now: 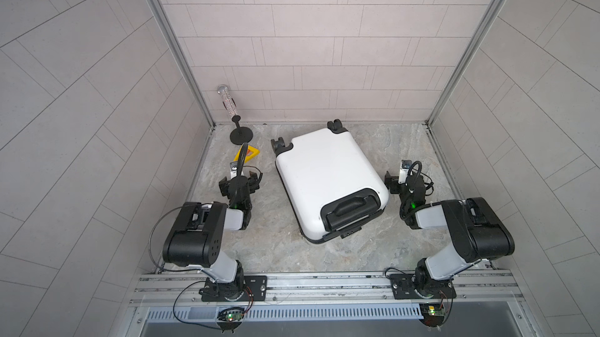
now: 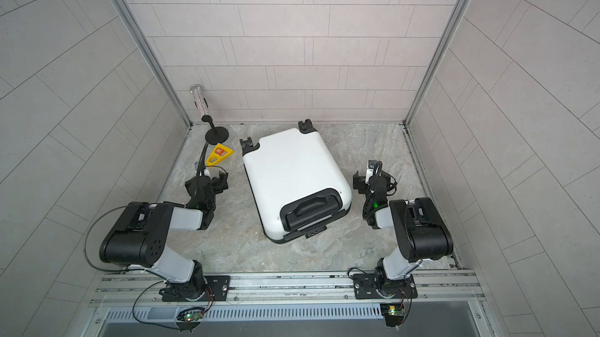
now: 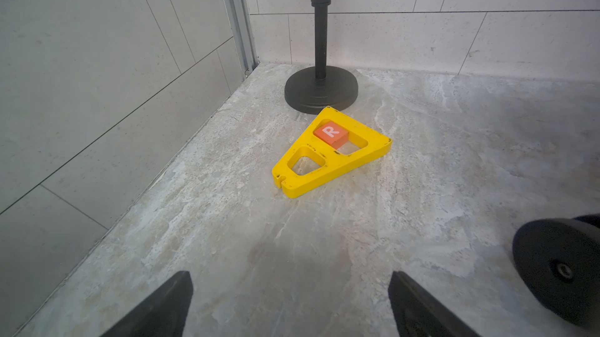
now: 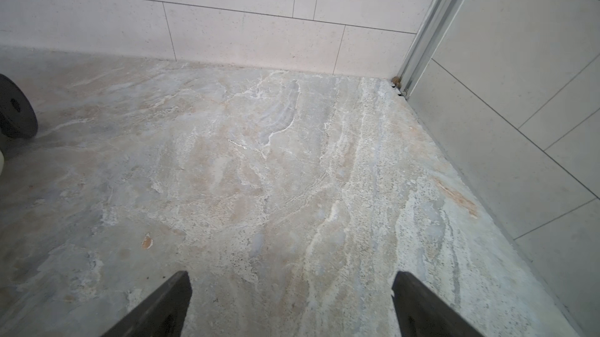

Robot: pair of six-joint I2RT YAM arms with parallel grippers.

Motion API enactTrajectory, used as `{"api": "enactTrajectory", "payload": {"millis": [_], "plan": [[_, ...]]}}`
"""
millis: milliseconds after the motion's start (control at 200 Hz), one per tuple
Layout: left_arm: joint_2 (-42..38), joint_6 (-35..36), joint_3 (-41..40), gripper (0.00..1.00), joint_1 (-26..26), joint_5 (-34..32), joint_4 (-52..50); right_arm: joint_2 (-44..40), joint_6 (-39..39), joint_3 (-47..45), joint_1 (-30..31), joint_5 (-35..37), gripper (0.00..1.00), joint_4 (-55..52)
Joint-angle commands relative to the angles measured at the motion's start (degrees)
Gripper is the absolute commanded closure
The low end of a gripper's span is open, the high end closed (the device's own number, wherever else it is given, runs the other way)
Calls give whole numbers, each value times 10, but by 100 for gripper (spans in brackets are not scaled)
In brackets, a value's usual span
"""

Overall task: Open the suitcase zippers
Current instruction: Pick up the suitcase from the center of the board.

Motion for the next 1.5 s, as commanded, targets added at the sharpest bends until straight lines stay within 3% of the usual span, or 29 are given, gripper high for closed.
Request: {"api": "enactTrajectory", "payload": {"millis": [0,85,160,290,400,576,706,776,921,996,1191,1492], "plan": [[-122,-14,16,2,-4,-28,-87,-87,16,-29,-6,39,0,0],[-198,-54,68,7,-4,17,-228,-195,32,-28,-5,33,0,-75],[-244,-101,120,11,-4,88,-347,-302,78,15,-5,33,0,-237],[-281,-144,183,14,-4,206,-488,-397,48,133,1,-78,0,-490],[-287,-174,206,16,-4,298,-517,-414,-47,222,42,-181,0,-647],[-264,-216,230,19,-5,418,-559,-376,-215,372,180,-230,0,-926],[-250,-231,223,21,-5,452,-571,-337,-317,466,298,-220,0,-1091],[-248,-232,214,21,-5,458,-572,-323,-364,499,355,-218,5,-1157],[-250,-218,204,21,-5,465,-575,-283,-429,539,471,-187,25,-1219],[-252,-212,201,21,-5,471,-578,-255,-445,550,501,-173,28,-1218],[-267,-195,194,21,-5,470,-589,-178,-475,580,546,-162,32,-1202],[-266,-163,196,21,-5,465,-599,-110,-496,571,550,-139,39,-1168]]}}
